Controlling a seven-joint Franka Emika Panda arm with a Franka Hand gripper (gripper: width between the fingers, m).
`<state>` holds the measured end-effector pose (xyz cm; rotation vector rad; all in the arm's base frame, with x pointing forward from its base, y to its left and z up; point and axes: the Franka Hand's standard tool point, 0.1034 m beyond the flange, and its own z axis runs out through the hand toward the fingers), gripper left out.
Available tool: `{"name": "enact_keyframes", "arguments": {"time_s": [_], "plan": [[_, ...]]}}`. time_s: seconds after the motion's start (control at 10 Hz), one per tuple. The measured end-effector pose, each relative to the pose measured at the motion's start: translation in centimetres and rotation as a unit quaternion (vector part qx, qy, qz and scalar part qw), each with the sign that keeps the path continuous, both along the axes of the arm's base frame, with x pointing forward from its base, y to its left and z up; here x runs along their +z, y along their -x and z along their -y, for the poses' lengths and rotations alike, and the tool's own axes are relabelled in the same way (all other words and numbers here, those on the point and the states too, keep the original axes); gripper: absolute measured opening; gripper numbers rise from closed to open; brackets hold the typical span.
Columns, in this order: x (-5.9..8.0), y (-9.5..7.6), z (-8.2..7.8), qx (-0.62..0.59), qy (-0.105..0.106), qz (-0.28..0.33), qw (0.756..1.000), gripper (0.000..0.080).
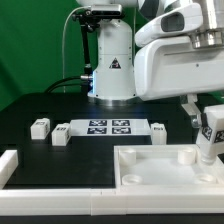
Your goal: Assemble one leg
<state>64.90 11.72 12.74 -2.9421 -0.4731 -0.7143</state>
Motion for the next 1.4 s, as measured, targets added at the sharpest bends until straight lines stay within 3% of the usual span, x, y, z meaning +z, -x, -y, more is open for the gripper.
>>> {"name": "enact_keyframes", "arguments": {"time_s": [0.2,1.0,1.4], "plan": [[-0.5,0.5,0.5,-0.001,-0.005,0.049,0.999,0.0291],[-2.4,2.6,0.5,0.002,-0.003,0.031,0.999,0.0291],[-3.5,3.4,-0.3,0.009,-0.003,0.022,1.0,0.0291]]}}
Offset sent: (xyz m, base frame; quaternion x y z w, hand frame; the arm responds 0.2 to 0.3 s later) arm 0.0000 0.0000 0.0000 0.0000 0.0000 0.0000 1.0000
